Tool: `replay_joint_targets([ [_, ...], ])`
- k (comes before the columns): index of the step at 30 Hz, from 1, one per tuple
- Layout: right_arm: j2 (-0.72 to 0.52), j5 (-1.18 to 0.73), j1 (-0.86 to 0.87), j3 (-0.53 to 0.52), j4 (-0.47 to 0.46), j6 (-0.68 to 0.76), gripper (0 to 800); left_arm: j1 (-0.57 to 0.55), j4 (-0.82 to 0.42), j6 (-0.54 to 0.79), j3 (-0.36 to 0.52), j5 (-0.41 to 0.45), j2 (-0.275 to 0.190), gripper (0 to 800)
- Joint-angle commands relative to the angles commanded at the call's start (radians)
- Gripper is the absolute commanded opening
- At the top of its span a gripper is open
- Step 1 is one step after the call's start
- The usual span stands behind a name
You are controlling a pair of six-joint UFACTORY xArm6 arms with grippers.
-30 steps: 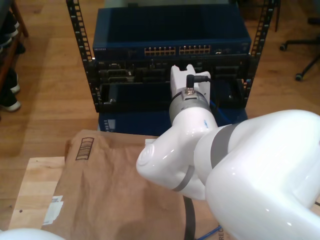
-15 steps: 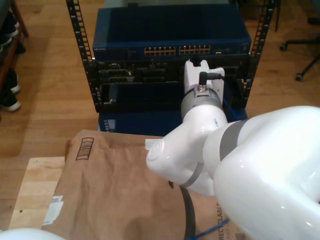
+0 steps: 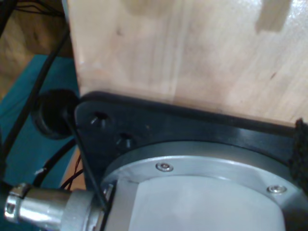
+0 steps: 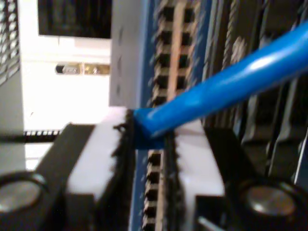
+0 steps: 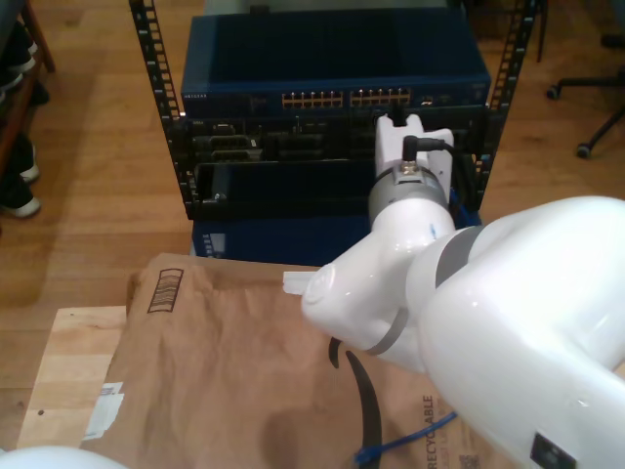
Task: Grab the cable and plug it in
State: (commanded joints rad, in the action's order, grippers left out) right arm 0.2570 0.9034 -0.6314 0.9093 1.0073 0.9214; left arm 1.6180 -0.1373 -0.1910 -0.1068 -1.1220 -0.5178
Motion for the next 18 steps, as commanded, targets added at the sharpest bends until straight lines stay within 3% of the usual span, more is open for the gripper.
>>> replay_joint_targets([
  [5,0.018,-0.003,0.060,0.008,-0.048,0.012,0,0.000,0.000,0.000,0.000,0.000,0.000,800],
  [9,0.032,-0.002,0.098,0.003,-0.137,0.118,0,0.000,0.000,0.000,0.000,0.002,0.000,800],
  [18,0.077,0.138,0.072,0.000,-0.140,0.143,0,0.000,0.000,0.000,0.000,0.002,0.000,800],
])
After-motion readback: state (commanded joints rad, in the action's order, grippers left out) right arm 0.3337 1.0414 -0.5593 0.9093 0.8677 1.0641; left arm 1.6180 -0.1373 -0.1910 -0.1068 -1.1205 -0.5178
